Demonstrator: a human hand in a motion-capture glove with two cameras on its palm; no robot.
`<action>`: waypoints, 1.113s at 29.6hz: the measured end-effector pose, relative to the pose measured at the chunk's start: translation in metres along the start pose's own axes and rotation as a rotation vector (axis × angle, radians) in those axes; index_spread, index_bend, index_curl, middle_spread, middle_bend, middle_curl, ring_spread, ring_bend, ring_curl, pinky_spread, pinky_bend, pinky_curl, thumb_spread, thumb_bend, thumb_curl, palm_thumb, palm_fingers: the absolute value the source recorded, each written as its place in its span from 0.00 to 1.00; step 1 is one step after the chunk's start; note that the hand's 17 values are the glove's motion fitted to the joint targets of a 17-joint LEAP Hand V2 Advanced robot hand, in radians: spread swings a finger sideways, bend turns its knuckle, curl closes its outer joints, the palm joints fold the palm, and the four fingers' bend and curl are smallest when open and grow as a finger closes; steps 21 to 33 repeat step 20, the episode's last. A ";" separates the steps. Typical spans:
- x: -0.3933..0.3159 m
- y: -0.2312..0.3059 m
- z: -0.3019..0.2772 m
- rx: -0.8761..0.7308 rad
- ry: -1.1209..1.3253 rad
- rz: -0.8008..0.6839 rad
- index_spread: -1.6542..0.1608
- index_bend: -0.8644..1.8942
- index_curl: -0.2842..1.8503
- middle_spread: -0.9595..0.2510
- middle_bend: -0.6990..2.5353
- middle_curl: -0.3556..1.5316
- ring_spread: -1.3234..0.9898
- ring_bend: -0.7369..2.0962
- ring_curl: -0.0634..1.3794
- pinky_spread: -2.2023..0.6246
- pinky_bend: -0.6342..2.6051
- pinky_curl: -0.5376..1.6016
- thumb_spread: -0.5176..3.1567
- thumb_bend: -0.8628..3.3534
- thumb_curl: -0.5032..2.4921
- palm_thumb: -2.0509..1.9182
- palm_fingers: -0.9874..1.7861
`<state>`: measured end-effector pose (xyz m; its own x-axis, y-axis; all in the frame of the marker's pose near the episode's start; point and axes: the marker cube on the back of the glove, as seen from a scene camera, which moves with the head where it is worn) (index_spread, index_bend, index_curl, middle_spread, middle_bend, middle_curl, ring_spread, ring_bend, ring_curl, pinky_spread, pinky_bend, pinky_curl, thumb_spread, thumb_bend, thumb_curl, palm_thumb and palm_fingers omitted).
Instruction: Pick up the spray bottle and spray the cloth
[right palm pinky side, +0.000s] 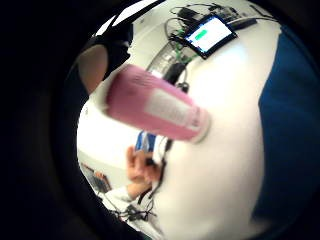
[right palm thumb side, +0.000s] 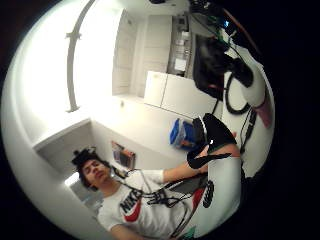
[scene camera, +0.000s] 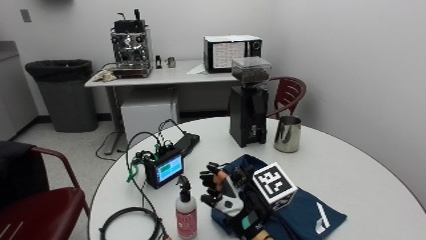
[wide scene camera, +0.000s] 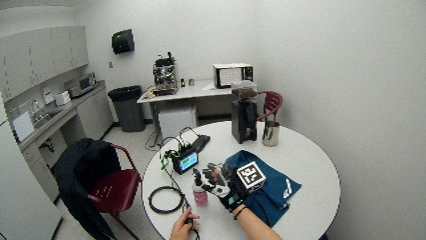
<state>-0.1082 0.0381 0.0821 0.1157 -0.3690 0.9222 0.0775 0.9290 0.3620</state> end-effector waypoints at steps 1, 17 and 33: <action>-0.009 0.003 -0.008 0.007 0.020 -0.014 0.74 0.34 0.21 0.70 0.31 0.43 0.53 0.41 0.32 0.82 0.28 0.42 0.39 0.20 0.36 0.76 0.56; 0.037 0.160 -0.123 0.119 0.617 0.108 0.72 0.34 0.22 0.72 0.32 0.42 0.55 0.39 0.31 0.84 0.28 0.42 0.41 0.20 0.34 0.74 0.57; 0.040 0.193 -0.139 0.176 0.674 0.239 0.72 0.35 0.22 0.72 0.32 0.42 0.55 0.39 0.30 0.84 0.28 0.42 0.41 0.20 0.33 0.74 0.57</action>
